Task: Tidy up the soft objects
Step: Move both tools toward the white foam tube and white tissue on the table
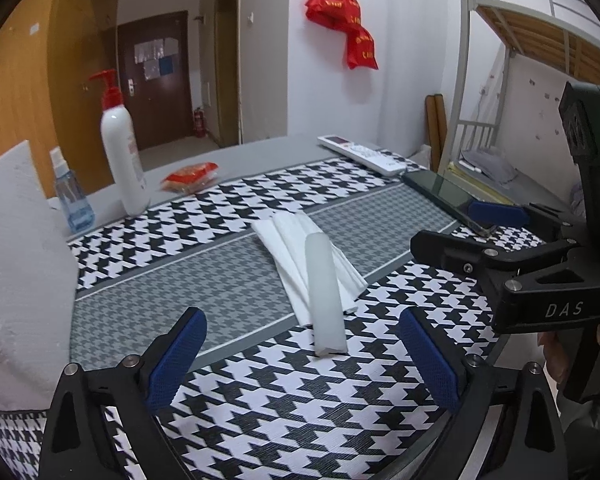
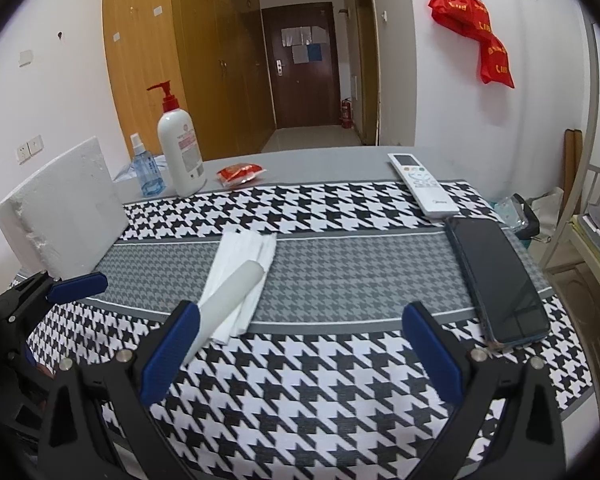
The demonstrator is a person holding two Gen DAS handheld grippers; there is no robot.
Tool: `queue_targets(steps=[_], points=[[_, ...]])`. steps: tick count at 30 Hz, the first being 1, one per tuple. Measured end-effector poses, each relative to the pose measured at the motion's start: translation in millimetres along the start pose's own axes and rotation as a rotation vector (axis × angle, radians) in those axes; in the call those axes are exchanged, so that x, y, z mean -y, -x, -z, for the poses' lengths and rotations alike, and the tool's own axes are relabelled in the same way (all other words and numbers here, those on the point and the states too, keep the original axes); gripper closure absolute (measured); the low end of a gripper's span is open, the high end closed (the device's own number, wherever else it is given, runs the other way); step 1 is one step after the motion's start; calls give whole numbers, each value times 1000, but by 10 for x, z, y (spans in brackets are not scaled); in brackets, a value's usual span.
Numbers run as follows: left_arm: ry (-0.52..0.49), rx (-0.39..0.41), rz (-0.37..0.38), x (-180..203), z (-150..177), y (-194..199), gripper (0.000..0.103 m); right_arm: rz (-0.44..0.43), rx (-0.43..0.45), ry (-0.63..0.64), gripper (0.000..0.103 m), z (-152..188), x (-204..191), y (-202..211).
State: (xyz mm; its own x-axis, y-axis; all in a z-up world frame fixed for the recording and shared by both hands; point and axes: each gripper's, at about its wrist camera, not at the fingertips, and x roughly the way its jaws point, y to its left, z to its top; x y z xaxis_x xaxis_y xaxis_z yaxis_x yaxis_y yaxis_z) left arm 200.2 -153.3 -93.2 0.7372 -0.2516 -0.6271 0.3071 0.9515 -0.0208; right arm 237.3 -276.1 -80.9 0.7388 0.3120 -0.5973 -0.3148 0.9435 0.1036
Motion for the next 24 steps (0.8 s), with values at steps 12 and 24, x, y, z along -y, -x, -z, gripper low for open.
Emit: queue_targets(steps=[12, 24], points=[[-6, -81, 36, 74, 5, -191, 29, -15, -36, -13, 1, 41, 52, -63], [-30, -165, 34, 169, 53, -374, 59, -23, -43, -19, 1, 50, 82, -60]])
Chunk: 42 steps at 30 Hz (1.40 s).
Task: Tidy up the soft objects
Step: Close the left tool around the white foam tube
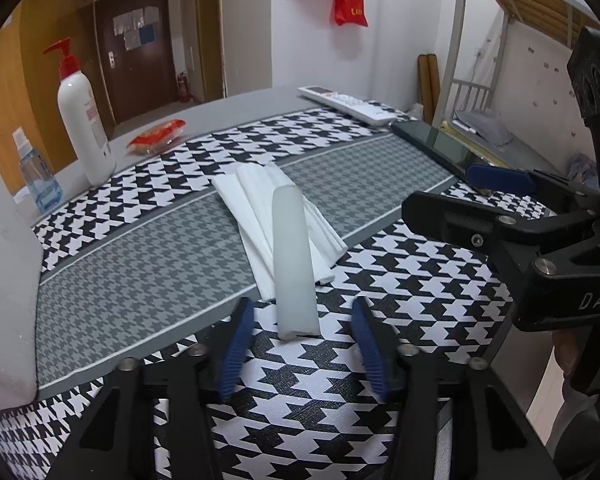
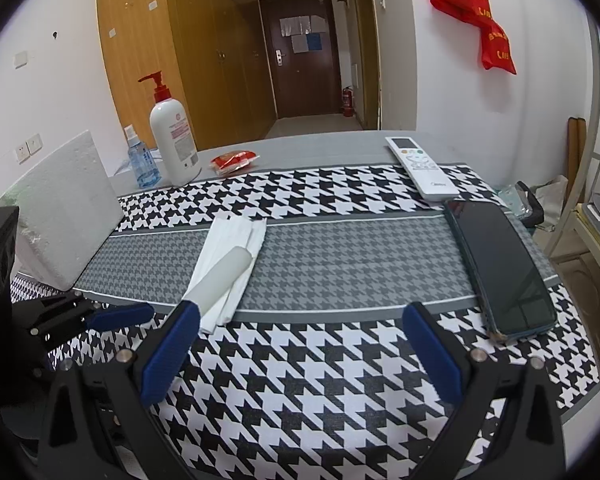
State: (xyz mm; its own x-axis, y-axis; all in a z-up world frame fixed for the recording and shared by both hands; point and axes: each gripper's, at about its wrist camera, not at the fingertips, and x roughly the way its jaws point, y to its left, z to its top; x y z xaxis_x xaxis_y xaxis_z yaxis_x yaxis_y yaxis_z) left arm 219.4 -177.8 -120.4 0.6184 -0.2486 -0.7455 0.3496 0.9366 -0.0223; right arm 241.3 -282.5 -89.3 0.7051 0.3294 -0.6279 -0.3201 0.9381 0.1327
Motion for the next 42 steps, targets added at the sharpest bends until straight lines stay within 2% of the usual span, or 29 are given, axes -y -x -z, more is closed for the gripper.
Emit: queue_targets(steps=[6, 7, 10, 13, 28, 42], points=[[2, -18, 0, 20, -2, -54, 70, -13, -11, -1, 1, 21, -15, -41], [7, -19, -1, 11, -3, -57, 76, -16, -13, -1, 1, 24, -18, -48], [19, -6, 2, -21, -17, -47, 85, -22, -18, 5, 1, 26, -35, -66], [10, 7, 6, -9, -15, -10, 88, -26, -22, 14, 1, 16, -54, -80], [37, 113, 18, -173, -52, 328, 91, -71, -35, 55, 1, -41, -180, -183], [73, 192, -22, -362, -142, 594, 93, -115, -54, 93, 1, -83, -334, -291]])
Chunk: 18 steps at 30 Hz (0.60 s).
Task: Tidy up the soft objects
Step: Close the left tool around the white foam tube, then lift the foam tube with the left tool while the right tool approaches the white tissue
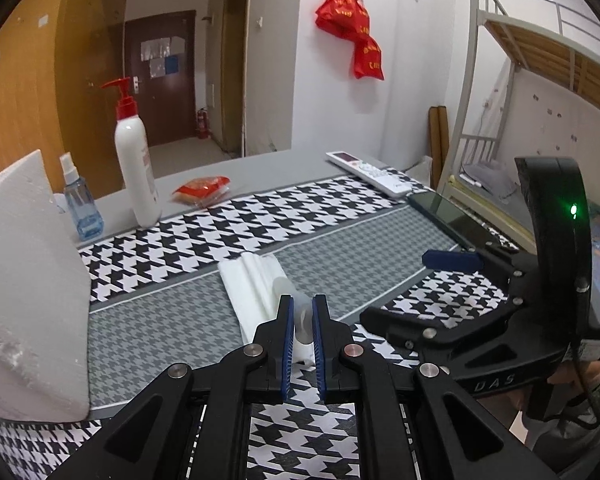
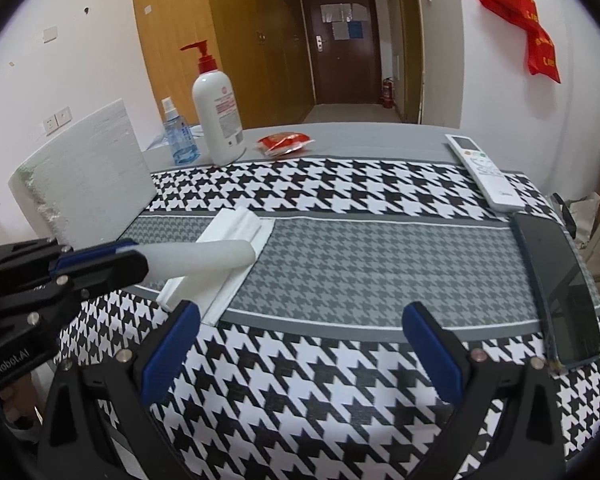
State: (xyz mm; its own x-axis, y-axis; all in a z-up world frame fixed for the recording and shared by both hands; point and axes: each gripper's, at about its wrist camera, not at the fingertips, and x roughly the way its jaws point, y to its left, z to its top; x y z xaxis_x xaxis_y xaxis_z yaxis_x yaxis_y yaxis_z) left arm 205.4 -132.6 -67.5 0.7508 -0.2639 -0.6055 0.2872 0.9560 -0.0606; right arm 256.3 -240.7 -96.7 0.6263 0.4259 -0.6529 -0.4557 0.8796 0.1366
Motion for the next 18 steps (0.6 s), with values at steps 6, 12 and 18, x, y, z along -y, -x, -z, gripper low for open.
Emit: queue_targets(steps=[6, 12, 18], points=[[7, 25, -8, -42, -35, 91, 93, -33, -10, 16, 1, -29, -122, -63], [12, 28, -19, -98, -24, 115, 93, -81, -30, 52, 1, -60, -325, -161], [21, 33, -22, -138, 1, 153, 93, -93, -51, 75, 1, -62, -433, -237]])
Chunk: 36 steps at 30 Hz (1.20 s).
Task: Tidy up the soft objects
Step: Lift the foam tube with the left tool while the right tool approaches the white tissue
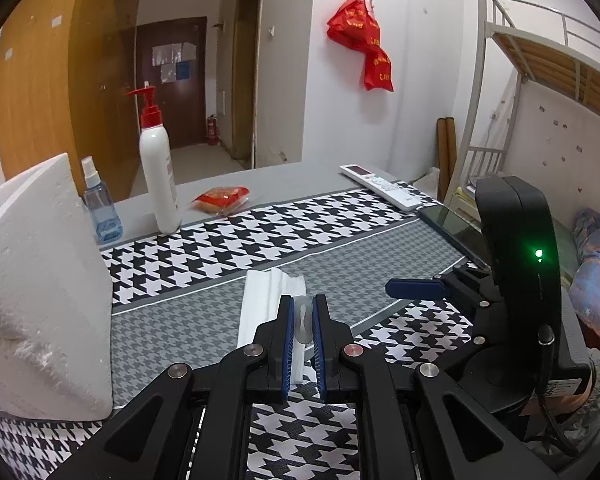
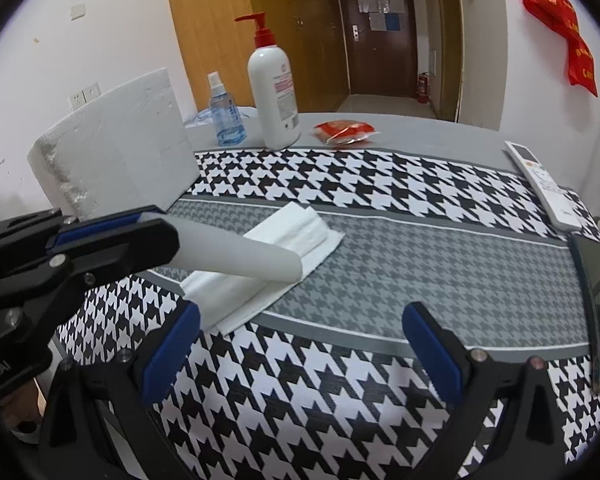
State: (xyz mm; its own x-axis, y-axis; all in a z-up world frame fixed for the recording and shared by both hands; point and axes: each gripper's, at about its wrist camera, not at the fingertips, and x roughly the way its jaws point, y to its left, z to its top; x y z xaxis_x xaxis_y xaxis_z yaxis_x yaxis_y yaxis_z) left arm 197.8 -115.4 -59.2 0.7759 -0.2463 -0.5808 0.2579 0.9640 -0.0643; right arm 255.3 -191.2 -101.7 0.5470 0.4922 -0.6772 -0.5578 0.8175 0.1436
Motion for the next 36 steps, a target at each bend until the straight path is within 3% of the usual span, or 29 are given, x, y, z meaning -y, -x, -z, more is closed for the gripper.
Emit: queue_targets(steps=[16, 36], points=[[8, 79, -37, -93, -62, 327, 96, -1, 7, 1, 1, -15, -40, 16], [63, 69, -146, -437, 78, 423, 96, -36, -11, 78, 1, -165, -373, -128]])
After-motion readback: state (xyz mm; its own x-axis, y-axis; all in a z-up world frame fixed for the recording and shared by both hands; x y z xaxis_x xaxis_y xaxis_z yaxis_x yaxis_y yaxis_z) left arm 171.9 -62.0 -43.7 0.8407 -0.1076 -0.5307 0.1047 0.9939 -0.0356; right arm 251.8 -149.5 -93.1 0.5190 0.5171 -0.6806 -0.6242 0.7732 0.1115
